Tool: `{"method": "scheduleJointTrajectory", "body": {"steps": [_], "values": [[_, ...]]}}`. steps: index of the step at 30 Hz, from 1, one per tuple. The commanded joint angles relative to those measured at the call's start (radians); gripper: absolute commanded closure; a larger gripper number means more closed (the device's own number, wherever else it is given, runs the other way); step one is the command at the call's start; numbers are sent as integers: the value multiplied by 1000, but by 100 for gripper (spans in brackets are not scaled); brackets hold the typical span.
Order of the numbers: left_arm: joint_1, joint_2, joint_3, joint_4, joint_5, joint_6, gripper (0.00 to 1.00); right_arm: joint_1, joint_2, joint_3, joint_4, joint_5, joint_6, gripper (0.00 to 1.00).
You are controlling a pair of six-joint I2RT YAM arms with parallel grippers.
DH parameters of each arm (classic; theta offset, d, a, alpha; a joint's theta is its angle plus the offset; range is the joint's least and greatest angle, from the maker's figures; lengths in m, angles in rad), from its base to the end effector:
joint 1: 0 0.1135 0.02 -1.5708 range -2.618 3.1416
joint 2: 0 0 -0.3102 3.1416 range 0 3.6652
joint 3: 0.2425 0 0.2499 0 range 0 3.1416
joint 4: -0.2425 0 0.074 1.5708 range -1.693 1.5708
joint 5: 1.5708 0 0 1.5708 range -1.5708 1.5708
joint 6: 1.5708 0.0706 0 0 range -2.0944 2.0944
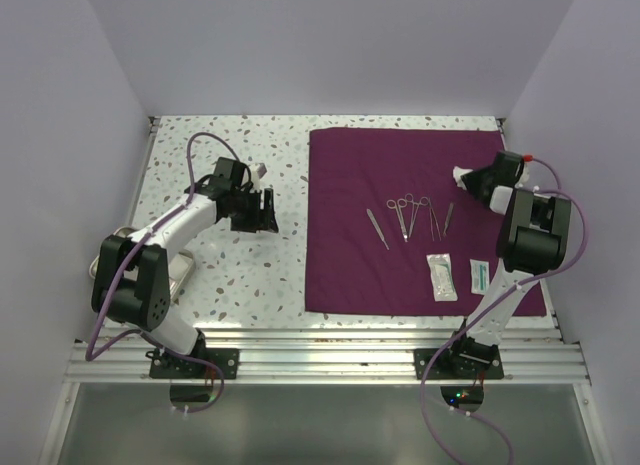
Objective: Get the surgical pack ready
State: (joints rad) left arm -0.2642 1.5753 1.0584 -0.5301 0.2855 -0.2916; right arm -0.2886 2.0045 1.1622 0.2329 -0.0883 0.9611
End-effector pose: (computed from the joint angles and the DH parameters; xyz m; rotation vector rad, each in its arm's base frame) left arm 0.3161 -0.1061 0.2332 0.0661 2.6612 -0.5633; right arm 0.4571 -0.1292 0.1713 1.2555 1.8280 0.4739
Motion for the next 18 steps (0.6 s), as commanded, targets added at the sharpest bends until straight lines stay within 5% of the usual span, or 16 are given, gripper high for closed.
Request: {"method": "scheduleJointTrajectory", "body": {"steps": [1, 18], "values": [[2, -1, 20, 44, 26, 25, 32, -6, -52, 57, 6, 27, -30, 100], [3, -6, 15, 41, 24, 26, 32, -6, -27, 74, 3, 45, -12, 100]]}}
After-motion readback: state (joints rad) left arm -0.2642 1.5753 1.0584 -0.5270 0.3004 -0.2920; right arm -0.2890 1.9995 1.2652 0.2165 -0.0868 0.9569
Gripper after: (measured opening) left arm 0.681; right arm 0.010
